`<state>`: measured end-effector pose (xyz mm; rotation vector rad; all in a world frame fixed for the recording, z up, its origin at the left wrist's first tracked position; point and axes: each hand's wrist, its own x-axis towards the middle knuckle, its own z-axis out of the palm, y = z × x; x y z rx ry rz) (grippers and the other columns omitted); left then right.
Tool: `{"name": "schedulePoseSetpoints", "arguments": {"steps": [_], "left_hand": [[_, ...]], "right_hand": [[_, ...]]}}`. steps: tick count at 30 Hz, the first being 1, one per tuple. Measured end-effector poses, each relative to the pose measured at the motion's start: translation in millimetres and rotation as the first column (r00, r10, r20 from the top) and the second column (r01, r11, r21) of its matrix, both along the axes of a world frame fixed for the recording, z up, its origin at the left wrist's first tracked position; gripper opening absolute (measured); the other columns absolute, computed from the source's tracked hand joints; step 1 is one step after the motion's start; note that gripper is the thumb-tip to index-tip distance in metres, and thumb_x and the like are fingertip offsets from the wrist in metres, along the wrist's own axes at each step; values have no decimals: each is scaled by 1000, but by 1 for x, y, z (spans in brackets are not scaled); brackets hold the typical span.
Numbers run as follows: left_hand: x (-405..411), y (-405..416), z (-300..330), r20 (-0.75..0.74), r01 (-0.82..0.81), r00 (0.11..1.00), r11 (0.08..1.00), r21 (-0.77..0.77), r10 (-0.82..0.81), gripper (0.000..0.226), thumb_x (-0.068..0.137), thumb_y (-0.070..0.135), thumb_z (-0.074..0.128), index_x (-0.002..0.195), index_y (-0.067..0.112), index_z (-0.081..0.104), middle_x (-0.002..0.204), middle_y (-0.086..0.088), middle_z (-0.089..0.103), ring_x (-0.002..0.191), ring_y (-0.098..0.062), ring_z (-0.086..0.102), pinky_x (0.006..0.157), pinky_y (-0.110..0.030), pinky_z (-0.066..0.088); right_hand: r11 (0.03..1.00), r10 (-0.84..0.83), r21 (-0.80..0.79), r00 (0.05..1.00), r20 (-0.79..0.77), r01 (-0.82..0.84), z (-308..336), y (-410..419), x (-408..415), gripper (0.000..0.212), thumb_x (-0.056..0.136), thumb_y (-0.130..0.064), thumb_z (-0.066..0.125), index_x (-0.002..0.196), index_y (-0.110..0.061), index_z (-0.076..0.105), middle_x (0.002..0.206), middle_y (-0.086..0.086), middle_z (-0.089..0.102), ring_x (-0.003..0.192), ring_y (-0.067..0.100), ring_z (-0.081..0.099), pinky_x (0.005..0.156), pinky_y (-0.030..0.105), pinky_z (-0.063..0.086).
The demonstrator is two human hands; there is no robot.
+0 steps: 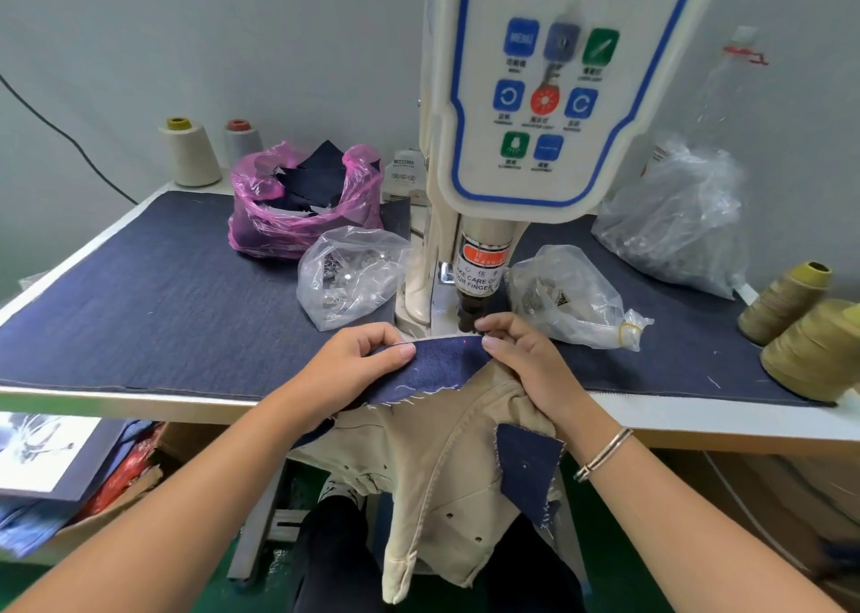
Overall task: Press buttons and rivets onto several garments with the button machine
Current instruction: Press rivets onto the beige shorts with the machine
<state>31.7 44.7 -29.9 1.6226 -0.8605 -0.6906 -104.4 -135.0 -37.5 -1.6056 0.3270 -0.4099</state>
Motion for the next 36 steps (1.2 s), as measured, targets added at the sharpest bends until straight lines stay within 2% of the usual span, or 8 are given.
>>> {"name": "schedulePoseSetpoints", "arguments": {"steps": [3,7,10,15,19,28,36], "left_hand": [[1,-2,0,-52,25,998,999,-23,-26,24,93,20,60,69,20,59,64,5,58,58,-5,49,55,-13,39],[2,-8,3,-107,54,992,996,-76,-62,24,93,21,60,68,21,58,66,3,58,59,-6,49,54,-13,39],[2,-14,4,-111,64,991,994,-91,-74,29,94,17,59,66,23,58,64,7,59,57,-3,50,54,-11,39],[4,-18,-1,-156,42,986,995,-86,-55,25,93,17,59,68,16,57,63,6,60,56,-2,52,54,-11,40],[6,-18,-1,-215,31,975,994,-105,-53,24,88,23,62,65,19,58,64,5,62,57,-3,55,55,-11,42],[4,-19,-5,-167,27,985,997,-77,-40,24,93,21,59,69,15,59,64,6,62,57,-3,55,54,-10,41],[4,-19,-5,-190,12,981,997,-79,-27,32,92,23,59,61,24,63,62,5,61,55,-3,54,53,-11,42]], "right_hand": [[999,-37,29,999,21,36,-4,3,0,25,93,2,50,95,-20,62,80,-9,61,77,2,54,76,16,43],[991,-104,87,992,68,98,-3,1,-2,26,92,4,48,95,-20,58,65,-17,56,63,-6,50,63,10,42],[982,-144,141,985,98,129,-4,-3,-3,26,93,5,46,95,-18,57,60,-17,52,55,-6,47,56,8,40],[978,-162,140,984,71,151,-6,0,2,25,92,7,47,92,-16,56,71,-7,52,59,-7,52,60,8,42],[978,-169,134,983,75,158,-5,1,4,25,92,8,47,92,-16,55,74,-5,51,59,-8,53,61,7,41],[962,-228,168,971,71,214,-6,-1,5,23,93,4,49,91,-17,57,70,-6,51,57,-9,52,59,7,42],[965,-236,132,971,44,228,-11,-4,7,21,93,1,51,90,-19,58,72,-11,56,61,-10,54,60,6,42]]}}
